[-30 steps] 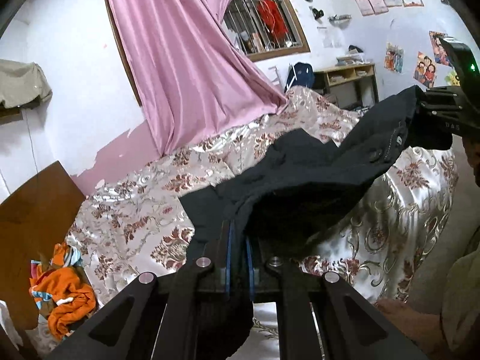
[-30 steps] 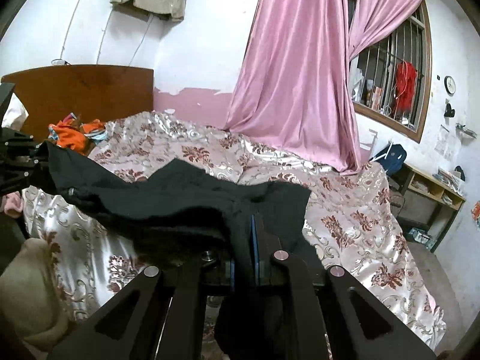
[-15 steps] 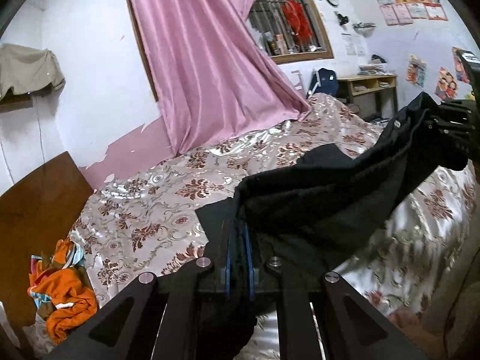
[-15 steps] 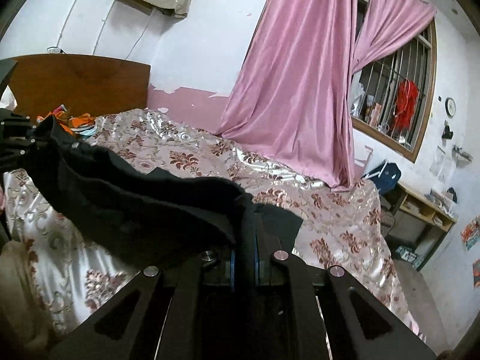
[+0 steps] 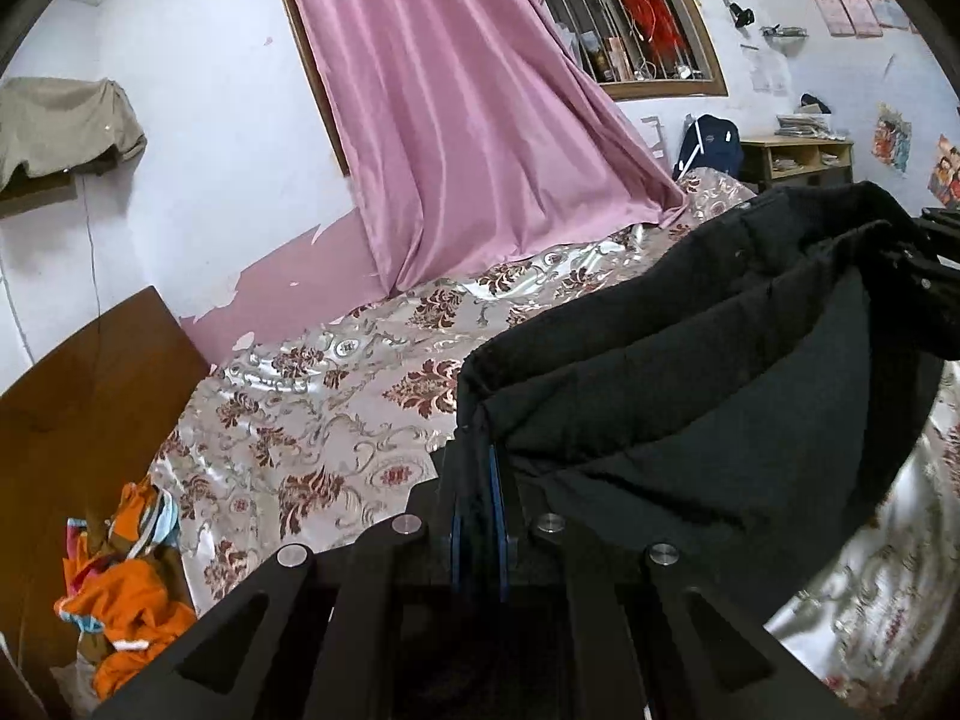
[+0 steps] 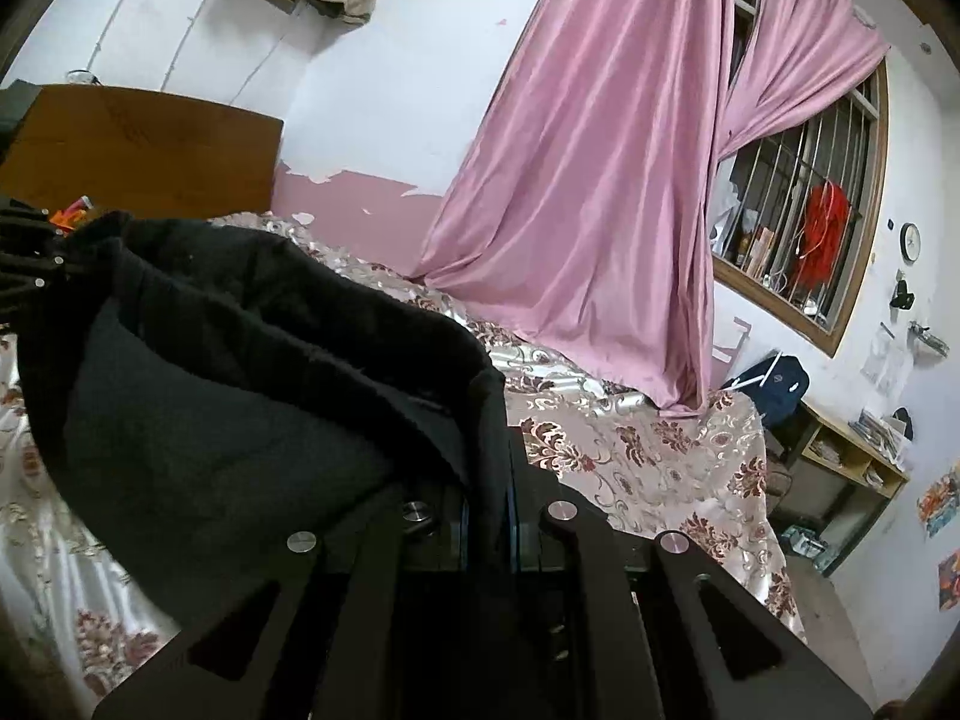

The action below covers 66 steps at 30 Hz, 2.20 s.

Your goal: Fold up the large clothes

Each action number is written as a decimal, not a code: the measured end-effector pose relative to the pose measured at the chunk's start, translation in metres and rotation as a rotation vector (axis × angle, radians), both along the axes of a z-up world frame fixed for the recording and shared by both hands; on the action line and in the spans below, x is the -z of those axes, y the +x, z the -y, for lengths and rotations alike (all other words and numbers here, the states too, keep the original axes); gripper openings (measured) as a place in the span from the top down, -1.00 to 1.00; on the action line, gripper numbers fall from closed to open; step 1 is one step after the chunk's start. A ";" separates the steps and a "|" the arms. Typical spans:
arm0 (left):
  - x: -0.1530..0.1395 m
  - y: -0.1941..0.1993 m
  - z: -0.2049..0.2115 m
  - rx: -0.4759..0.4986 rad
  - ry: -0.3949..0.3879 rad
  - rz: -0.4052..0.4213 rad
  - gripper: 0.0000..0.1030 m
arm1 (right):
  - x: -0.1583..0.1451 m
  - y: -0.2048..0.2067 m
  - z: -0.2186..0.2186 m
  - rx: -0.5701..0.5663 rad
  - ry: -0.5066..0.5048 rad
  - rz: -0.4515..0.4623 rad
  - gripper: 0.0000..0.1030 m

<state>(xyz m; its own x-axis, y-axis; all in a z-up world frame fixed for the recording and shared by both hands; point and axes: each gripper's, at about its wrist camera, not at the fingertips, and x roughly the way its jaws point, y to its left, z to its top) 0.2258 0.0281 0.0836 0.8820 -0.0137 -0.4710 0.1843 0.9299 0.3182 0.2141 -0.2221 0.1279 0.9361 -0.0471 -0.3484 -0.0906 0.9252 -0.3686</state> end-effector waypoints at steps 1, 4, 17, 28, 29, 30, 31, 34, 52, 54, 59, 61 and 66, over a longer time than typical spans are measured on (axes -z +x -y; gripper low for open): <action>0.003 0.009 0.003 -0.003 0.005 -0.001 0.85 | 0.006 0.009 0.002 0.011 0.002 0.001 0.86; 0.012 0.034 0.015 -0.021 0.020 0.005 0.85 | 0.023 0.034 0.006 0.040 0.007 -0.003 0.86; 0.063 0.124 0.044 -0.104 0.058 -0.005 0.85 | 0.086 0.124 0.018 0.082 0.067 -0.117 0.86; 0.093 0.153 0.031 -0.133 -0.033 -0.074 0.41 | 0.117 0.168 0.011 0.096 0.072 -0.193 0.85; 0.093 0.150 0.033 -0.117 -0.030 -0.068 0.29 | 0.120 0.168 0.012 0.095 0.071 -0.196 0.85; 0.093 0.147 0.035 -0.107 -0.028 -0.058 0.04 | 0.121 0.169 0.012 0.093 0.071 -0.198 0.85; 0.091 0.141 0.036 -0.097 -0.027 -0.033 -0.24 | 0.121 0.169 0.012 0.087 0.075 -0.198 0.83; 0.083 0.124 0.036 -0.066 -0.067 0.016 -0.61 | 0.119 0.168 0.016 0.069 0.104 -0.202 0.73; 0.090 0.042 0.003 0.131 -0.361 -0.072 -0.97 | 0.097 0.064 0.042 -0.130 0.227 -0.179 -0.78; 0.100 0.033 0.002 0.151 -0.356 -0.092 -0.97 | 0.106 0.053 0.042 -0.145 0.244 -0.218 -0.78; 0.129 0.023 0.005 0.240 -0.280 -0.172 -0.97 | 0.141 0.041 0.033 -0.159 0.232 -0.333 -0.78; 0.138 0.023 0.008 0.273 -0.249 -0.201 -0.97 | 0.157 0.044 0.031 -0.150 0.239 -0.382 -0.78; 0.158 0.044 0.015 0.257 -0.195 -0.241 -0.97 | 0.169 0.057 0.034 -0.126 0.246 -0.387 -0.82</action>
<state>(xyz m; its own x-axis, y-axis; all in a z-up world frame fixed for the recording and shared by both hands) 0.2696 0.0135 -0.0741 0.7028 -0.3290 -0.6307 0.4668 0.8824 0.0598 0.2715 -0.2562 -0.0412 0.7284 0.1864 -0.6593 -0.2954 0.9537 -0.0568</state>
